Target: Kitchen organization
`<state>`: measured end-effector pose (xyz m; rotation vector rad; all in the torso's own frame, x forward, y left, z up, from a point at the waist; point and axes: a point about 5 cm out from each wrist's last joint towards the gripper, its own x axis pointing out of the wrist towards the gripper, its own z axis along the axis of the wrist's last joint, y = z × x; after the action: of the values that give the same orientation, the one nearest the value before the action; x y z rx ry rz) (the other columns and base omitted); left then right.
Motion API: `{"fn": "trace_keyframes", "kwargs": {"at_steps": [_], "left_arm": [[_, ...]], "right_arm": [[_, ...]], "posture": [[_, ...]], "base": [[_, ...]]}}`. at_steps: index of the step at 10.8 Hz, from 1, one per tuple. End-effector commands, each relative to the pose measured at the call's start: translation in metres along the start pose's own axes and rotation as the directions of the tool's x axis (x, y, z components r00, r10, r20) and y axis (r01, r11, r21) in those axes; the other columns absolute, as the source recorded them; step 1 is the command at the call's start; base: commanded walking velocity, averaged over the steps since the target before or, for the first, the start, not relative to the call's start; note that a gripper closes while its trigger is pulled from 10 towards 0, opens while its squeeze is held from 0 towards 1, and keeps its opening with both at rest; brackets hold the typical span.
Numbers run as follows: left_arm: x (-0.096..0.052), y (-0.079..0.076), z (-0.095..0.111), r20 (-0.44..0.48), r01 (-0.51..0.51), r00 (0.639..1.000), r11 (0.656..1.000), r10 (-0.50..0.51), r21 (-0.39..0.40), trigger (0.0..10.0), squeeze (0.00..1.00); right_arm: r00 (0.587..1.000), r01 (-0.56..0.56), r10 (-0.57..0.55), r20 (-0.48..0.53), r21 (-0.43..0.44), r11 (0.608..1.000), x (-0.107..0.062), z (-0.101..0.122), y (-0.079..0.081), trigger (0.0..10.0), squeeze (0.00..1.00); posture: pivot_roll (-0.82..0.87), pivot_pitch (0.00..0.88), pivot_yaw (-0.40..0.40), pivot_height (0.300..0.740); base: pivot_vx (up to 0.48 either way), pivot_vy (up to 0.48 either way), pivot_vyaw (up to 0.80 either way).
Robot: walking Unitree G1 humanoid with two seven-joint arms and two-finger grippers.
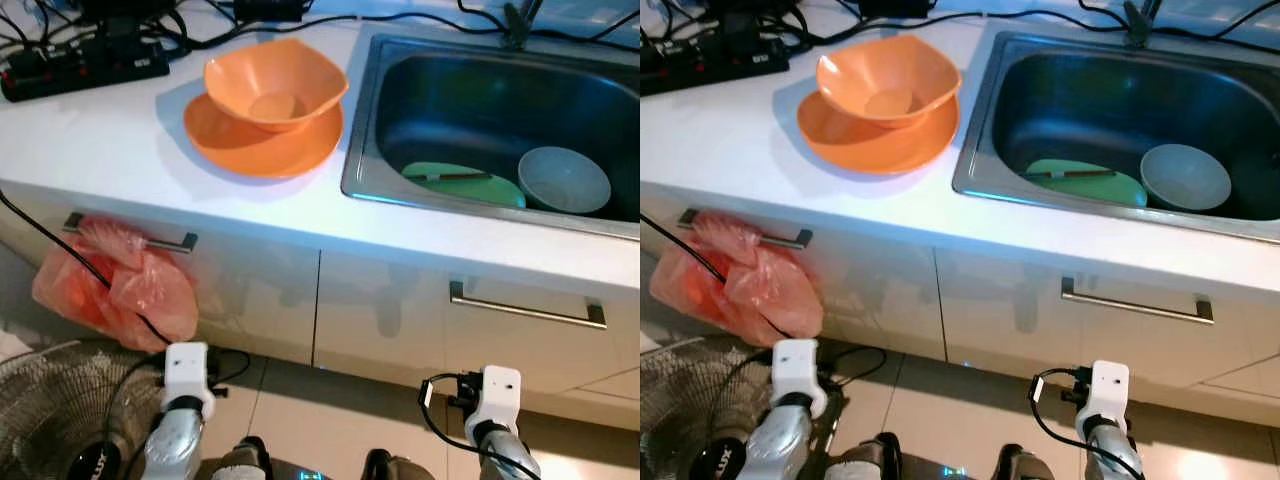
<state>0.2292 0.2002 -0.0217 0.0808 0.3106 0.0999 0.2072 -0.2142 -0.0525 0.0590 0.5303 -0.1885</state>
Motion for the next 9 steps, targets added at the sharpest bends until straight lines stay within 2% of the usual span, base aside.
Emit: {"fn": "trace_keyframes", "kwargs": {"at_steps": [1,9], "left_arm": [[-0.0018,0.0012,0.0001,0.011,-0.002,1.0,1.0,0.002,0.018,10.0,0.0],[-0.0018,0.0012,0.0001,0.011,-0.002,1.0,1.0,0.002,0.018,10.0,0.0]], "right_arm": [[1.0,0.009,-0.009,-0.01,-0.007,1.0,-0.0036,-0.0056,-0.0028,10.0,0.0],[1.0,0.009,-0.009,-0.01,-0.007,1.0,-0.0036,-0.0056,-0.0028,10.0,0.0]], "posture": [[0.12,0.23,-0.007,0.74],[0.12,0.23,-0.007,0.74]], "base": [[0.0,0.0,0.0],[0.0,0.0,0.0]]}}
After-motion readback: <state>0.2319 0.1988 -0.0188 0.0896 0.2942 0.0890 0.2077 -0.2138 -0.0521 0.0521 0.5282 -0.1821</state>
